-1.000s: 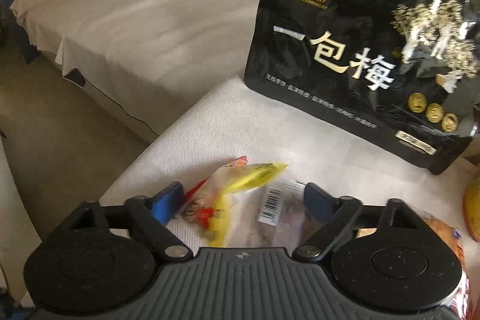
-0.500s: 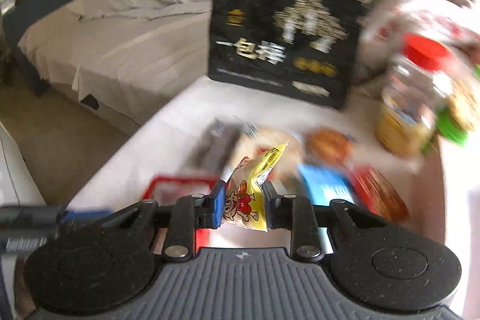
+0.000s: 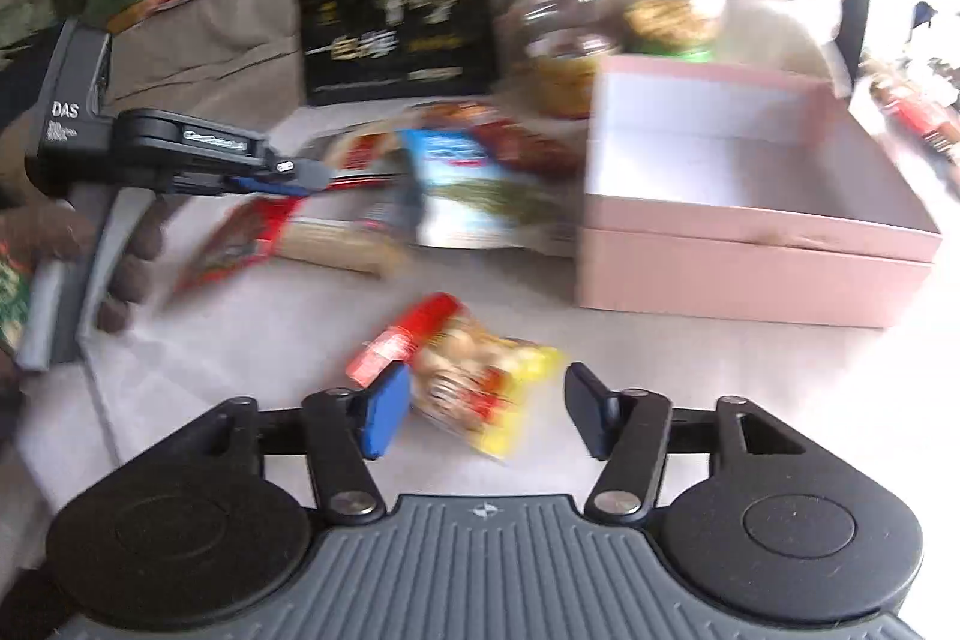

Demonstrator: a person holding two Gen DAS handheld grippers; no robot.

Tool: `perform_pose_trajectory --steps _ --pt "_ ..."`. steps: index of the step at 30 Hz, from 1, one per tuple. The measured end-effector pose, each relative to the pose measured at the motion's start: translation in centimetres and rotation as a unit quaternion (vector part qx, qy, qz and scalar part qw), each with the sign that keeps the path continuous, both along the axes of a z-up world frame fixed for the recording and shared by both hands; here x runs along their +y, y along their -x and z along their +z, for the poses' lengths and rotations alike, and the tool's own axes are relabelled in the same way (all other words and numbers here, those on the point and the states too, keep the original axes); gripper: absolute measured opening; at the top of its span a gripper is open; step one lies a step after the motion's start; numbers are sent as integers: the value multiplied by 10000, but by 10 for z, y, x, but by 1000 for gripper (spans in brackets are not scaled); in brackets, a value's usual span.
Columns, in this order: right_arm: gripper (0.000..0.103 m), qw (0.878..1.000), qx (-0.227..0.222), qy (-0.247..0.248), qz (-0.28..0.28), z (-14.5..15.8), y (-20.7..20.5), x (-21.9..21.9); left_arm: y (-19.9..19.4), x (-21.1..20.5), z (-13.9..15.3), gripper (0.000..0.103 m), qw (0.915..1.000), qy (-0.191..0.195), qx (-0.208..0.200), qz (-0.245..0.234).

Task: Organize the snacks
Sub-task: 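Reach the right tool to the yellow quail-egg bag while the left tool reaches the white rice-stick bag, then grasp the yellow quail-egg bag with the right tool while the left tool grasps the rice-stick bag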

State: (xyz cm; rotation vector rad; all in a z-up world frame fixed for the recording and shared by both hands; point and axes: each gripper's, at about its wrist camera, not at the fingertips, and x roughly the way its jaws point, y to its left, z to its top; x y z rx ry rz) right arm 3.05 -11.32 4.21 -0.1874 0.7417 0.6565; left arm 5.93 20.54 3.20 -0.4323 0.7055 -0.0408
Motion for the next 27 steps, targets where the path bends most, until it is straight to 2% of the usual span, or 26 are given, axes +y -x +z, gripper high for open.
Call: perform_pose_trajectory --steps 3,7,9,13,15,19,22,24,27 --pt "61 9993 -192 75 -323 -8 -1 -18 -1 -3 -6 26 9992 179 285 -233" --pt "63 9980 -85 3 -621 -21 -9 -32 20 -19 -3 26 9971 52 331 -686" --pt "66 9976 22 -61 -693 -26 -12 -35 33 -34 -2 26 9945 -84 362 -980" --pt "76 9978 -93 -46 -661 -28 -10 -30 55 -70 -1 30 9869 -695 236 -1435" --pt "77 9977 -167 26 -662 -30 -7 -27 57 -83 -1 31 9861 -977 210 -1328" --pt "80 9968 -358 254 -661 -31 0 -18 50 -98 -4 36 9852 -1255 258 -1136" --pt "80 9980 -283 169 -542 -27 -6 -14 38 -109 -11 39 9810 -1587 354 -1061" --pt "80 9982 -287 23 -527 -21 -14 -10 37 -109 -12 37 9820 -1593 320 -965" --pt "80 9983 -330 -158 -443 -12 -32 1 39 -100 -12 36 9873 -1326 309 -823"
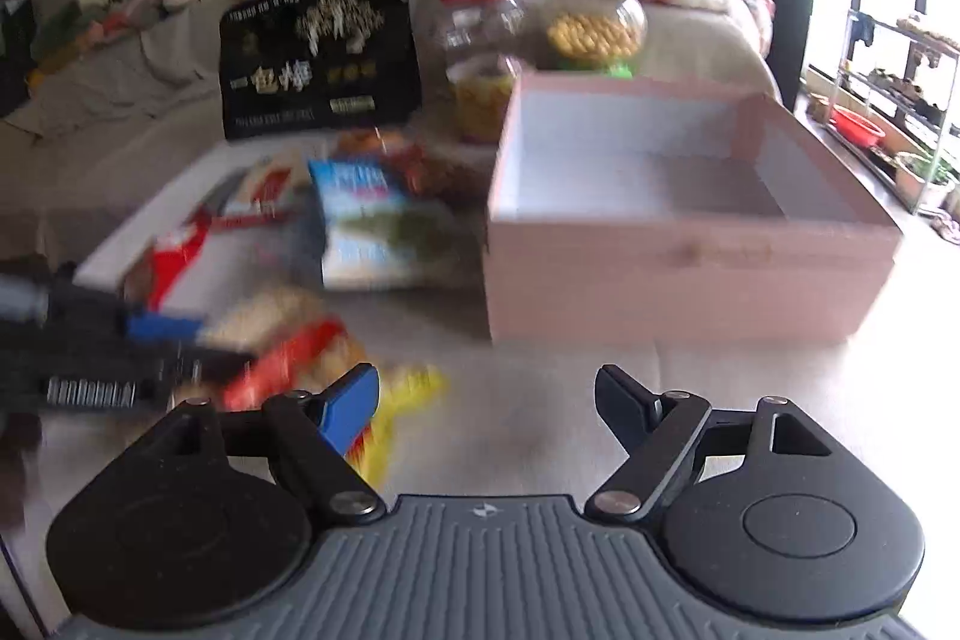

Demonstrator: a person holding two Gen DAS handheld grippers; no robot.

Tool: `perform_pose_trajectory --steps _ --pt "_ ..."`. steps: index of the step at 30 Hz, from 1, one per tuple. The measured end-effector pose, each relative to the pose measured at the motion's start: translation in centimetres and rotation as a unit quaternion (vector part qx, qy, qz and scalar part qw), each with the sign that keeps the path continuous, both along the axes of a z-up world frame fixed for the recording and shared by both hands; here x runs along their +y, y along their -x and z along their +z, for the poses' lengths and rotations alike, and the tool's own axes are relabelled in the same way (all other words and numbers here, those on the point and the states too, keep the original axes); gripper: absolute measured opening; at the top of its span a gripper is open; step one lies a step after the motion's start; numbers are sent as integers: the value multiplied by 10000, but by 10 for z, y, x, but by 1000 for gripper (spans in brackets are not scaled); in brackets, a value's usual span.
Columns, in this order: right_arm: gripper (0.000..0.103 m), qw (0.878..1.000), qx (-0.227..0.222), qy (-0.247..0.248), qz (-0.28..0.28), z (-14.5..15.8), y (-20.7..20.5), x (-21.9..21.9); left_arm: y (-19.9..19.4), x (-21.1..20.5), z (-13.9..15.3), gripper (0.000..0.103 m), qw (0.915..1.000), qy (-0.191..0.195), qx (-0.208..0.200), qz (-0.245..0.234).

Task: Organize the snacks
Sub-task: 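Grasp the yellow quail-egg bag with the right tool while the left tool grasps the rice-stick bag, then carry both bags over the pink box and open both tools to drop them in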

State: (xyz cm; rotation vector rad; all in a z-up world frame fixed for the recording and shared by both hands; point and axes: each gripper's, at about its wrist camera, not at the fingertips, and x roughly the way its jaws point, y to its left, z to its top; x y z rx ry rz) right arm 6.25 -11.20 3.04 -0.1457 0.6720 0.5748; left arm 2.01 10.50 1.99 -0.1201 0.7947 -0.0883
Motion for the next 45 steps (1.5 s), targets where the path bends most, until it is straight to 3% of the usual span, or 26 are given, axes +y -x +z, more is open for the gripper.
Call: perform_pose_trajectory --steps 3,9,12,19,23,28,31,35,38,41,45 --pt "81 9999 4 -85 55 7 -18 15 7 8 -1 35 9998 172 -33 114" --pt "82 9959 531 -529 502 8 -38 38 12 14 -1 35 9992 341 -76 208" --pt "82 9982 301 -314 415 7 -29 43 13 14 -2 35 9990 361 -116 237" --pt "84 9967 587 -148 545 -4 -8 31 19 15 -6 35 9979 503 -289 274" --pt "84 9958 293 68 863 -5 18 32 26 14 -5 35 9975 609 -244 270" --pt "84 9906 -215 745 1128 -13 44 45 39 21 -6 35 9942 999 -155 379" --pt "84 9874 -536 1085 1020 -19 48 56 45 23 -5 34 9934 1047 -133 454" --pt "84 9844 -803 1128 1088 -22 37 70 52 23 -5 34 9934 1006 -141 531" --pt "84 9892 -407 905 1078 -21 12 80 56 27 -7 34 9916 1144 -175 583" --pt "86 9948 346 477 830 -20 -13 80 59 30 -9 34 9901 1243 -215 620" --pt "90 9974 361 163 607 -23 -9 73 60 29 -11 34 9900 1232 -306 619"
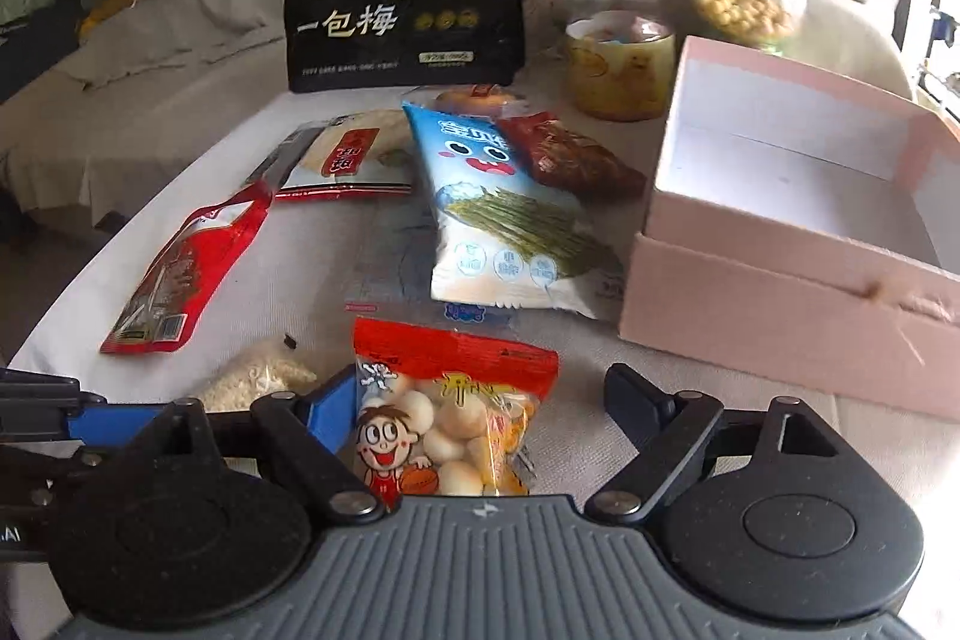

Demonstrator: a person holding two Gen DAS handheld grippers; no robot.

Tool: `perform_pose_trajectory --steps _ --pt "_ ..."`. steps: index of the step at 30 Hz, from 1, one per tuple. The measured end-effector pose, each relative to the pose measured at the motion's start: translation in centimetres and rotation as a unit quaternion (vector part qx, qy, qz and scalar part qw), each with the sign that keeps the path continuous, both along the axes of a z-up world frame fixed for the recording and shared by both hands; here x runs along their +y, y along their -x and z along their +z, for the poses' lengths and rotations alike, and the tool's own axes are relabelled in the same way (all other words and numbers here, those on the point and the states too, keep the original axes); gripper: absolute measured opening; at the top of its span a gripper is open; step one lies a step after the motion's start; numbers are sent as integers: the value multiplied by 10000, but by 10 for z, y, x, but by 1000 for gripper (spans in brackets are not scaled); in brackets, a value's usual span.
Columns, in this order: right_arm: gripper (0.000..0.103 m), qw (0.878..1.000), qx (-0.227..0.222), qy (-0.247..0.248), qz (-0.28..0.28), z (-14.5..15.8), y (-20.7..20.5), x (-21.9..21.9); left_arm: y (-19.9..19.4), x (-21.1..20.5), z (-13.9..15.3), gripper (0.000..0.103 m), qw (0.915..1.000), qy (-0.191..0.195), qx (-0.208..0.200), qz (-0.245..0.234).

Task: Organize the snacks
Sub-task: 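Carry both bags over the pink box and open both tools to drop them in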

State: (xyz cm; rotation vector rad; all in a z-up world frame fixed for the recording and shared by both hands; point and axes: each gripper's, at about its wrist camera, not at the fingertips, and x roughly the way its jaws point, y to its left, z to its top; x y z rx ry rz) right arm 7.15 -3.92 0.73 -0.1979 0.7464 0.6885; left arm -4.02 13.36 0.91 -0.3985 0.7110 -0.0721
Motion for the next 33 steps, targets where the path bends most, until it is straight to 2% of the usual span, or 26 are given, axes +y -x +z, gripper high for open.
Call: perform_pose_trajectory --steps 1,3,6,10,14,17,19,24,29,33 --pt "97 10000 -58 48 8 -3 5 0 0 0 0 34 10000 7 -7 10" --pt "103 9990 -199 337 208 -6 15 4 -1 -1 0 34 10000 1 8 16" --pt "103 9989 26 391 247 -2 9 3 0 -2 1 35 10000 -71 6 7" --pt "103 9982 78 436 408 0 4 4 1 -3 0 35 10000 -39 1 71" --pt "102 9993 -30 339 122 -1 3 8 1 0 -1 35 10000 5 -35 69" --pt "87 9992 -148 352 100 3 6 14 2 -3 0 35 9999 -97 -50 32" --pt "61 9987 -179 403 263 7 10 16 3 -6 -1 35 9998 -203 -86 -3" --pt "57 9970 -394 587 306 18 26 5 7 -11 -1 35 9993 -322 -183 18" --pt "55 9990 -171 412 -7 26 28 -31 6 -22 3 34 9988 -480 -85 60" --pt "55 9991 -116 208 -344 33 29 -68 3 -44 7 33 9986 -377 -1 -364"
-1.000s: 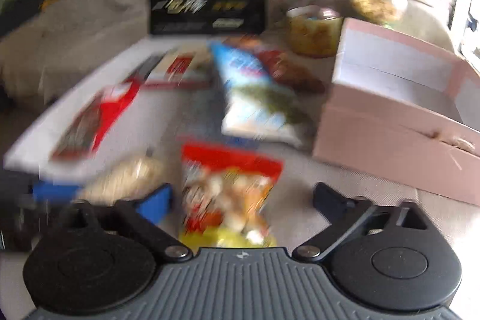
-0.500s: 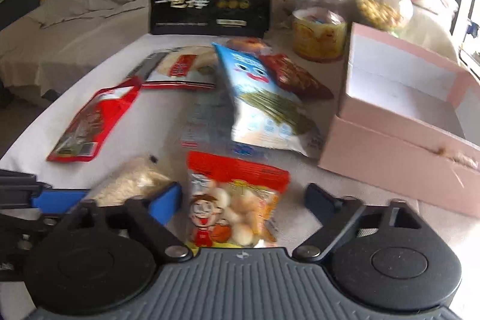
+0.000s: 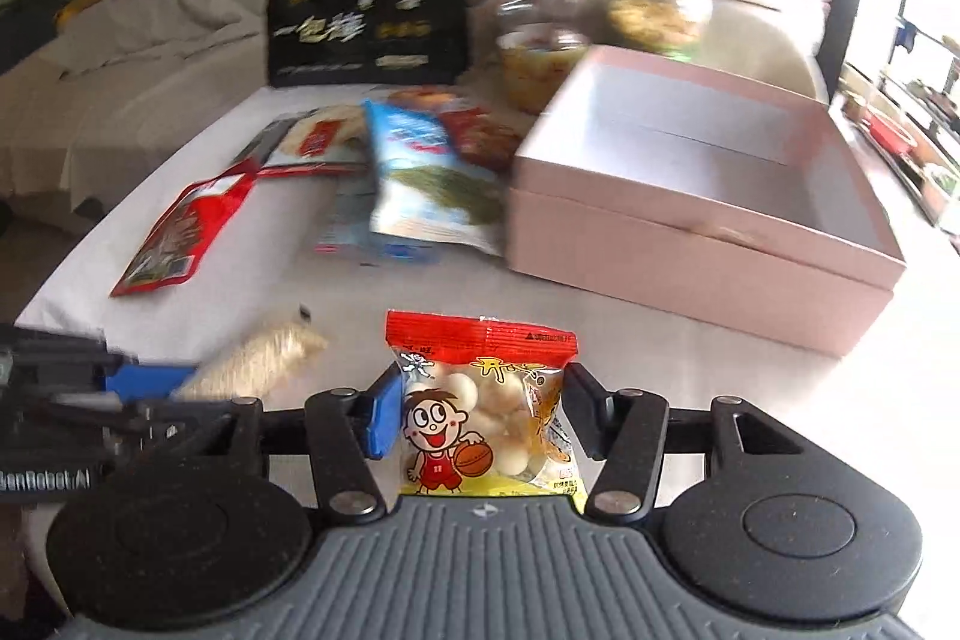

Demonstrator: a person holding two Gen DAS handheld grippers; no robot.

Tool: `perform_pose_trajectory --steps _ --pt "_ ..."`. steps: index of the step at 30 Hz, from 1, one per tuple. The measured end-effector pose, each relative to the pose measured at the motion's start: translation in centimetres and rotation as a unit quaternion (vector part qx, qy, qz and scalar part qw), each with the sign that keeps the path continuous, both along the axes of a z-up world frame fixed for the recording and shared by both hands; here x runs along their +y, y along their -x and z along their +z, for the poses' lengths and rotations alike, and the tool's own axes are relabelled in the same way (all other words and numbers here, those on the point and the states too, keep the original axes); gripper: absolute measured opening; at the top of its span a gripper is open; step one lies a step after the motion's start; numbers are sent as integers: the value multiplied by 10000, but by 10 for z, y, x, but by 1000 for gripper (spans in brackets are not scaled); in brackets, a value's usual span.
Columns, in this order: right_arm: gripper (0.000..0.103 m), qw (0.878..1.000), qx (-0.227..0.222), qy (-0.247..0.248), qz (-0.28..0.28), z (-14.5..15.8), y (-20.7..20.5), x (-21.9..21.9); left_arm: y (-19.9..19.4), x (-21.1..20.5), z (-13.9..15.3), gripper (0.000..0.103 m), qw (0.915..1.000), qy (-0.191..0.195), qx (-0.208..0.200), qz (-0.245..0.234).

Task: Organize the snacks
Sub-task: 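Carry both bags over the pink box and open both tools to drop them in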

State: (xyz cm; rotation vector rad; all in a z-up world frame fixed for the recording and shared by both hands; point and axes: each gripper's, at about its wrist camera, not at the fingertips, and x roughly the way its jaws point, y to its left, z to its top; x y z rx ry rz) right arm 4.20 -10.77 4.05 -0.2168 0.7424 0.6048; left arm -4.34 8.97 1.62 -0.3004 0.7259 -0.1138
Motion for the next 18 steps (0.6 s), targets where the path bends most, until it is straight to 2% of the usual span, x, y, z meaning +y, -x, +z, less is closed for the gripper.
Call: perform_pose_trajectory --steps 5,9,14,18 --pt "55 9988 -247 -284 -298 21 2 -48 -5 -34 14 33 9987 -57 -152 -487" --pt "55 9941 -713 -531 -618 59 -14 -76 -28 -37 47 33 9970 135 -510 -558" --pt "55 9866 -1040 -872 -908 101 -66 -93 -91 -33 92 33 9954 196 -764 -537" --pt "55 9850 -1175 -722 -1042 112 -119 -86 -165 -49 111 33 9948 264 -817 -549"
